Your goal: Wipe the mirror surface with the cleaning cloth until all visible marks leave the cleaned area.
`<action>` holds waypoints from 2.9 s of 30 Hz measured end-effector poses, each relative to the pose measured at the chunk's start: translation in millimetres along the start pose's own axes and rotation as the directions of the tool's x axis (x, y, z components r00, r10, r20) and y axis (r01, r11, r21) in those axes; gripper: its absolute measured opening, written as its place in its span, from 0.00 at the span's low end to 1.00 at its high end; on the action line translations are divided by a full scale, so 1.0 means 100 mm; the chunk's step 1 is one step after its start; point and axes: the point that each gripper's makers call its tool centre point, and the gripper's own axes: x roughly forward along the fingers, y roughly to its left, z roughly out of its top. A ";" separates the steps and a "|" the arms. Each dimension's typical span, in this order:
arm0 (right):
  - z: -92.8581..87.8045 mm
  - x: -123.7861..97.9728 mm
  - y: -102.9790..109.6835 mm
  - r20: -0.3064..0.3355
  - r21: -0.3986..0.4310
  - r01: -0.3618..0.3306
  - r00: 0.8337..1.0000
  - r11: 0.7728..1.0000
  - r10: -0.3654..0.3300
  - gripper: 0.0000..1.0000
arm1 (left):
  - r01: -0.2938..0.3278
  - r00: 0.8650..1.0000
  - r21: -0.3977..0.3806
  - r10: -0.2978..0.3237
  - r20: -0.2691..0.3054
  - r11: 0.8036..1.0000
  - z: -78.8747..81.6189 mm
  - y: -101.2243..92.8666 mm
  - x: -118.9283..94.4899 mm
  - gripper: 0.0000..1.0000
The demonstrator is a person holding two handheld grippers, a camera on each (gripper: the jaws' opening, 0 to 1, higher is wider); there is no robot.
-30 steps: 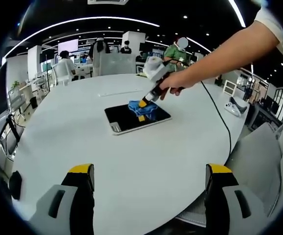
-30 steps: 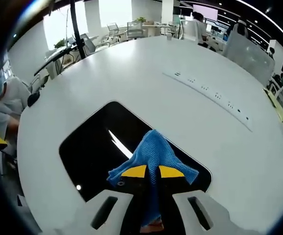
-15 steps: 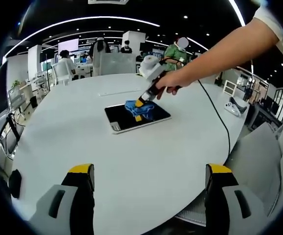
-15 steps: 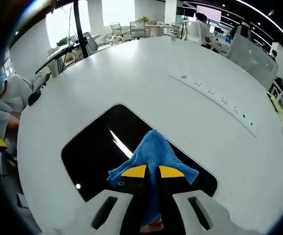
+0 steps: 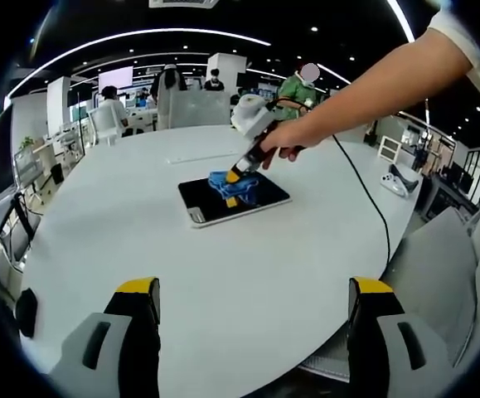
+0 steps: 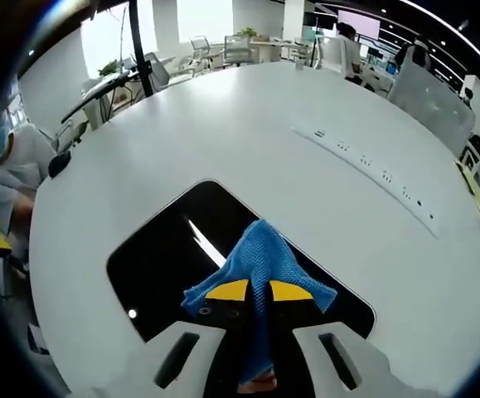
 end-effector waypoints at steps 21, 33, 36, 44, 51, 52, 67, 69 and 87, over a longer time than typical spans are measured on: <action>0.19 0.12 0.19 0.023 0.002 -0.023 0.999 1.000 0.023 0.03 | -0.008 1.000 -0.012 0.008 -0.001 1.000 -0.04 0.04 -0.02 0.95; 0.27 0.16 0.32 0.036 -0.006 -0.031 0.999 0.999 0.032 0.04 | -0.015 1.000 -0.021 0.015 -0.002 1.000 -0.07 0.06 -0.05 0.95; 0.28 0.17 0.33 0.036 -0.004 -0.034 0.999 0.999 0.034 0.04 | -0.014 1.000 -0.020 0.014 -0.002 1.000 -0.07 0.06 -0.05 0.95; 0.32 0.19 0.37 0.044 -0.001 -0.035 0.998 0.999 0.035 0.04 | -0.016 1.000 -0.022 0.016 0.001 1.000 -0.07 0.07 -0.05 0.95; 0.37 0.23 0.43 0.052 -0.005 -0.035 0.998 0.999 0.036 0.04 | -0.019 1.000 -0.028 0.019 0.000 0.999 -0.09 0.08 -0.06 0.95; 0.38 0.24 0.44 0.054 -0.009 -0.035 0.998 0.999 0.035 0.04 | -0.019 1.000 -0.027 0.019 -0.001 0.999 -0.09 0.08 -0.06 0.95; 0.41 0.24 0.49 0.060 -0.008 -0.036 0.998 0.999 0.037 0.04 | -0.023 1.000 -0.031 0.023 -0.001 0.999 -0.11 0.11 -0.07 0.95; 0.41 0.23 0.50 0.060 -0.010 -0.037 0.997 0.999 0.038 0.04 | -0.023 1.000 -0.032 0.023 0.001 0.999 -0.10 0.11 -0.07 0.95; 0.49 0.30 0.57 0.068 -0.011 -0.046 0.997 0.999 0.047 0.04 | -0.027 1.000 -0.034 0.027 -0.001 0.999 -0.12 0.14 -0.09 0.95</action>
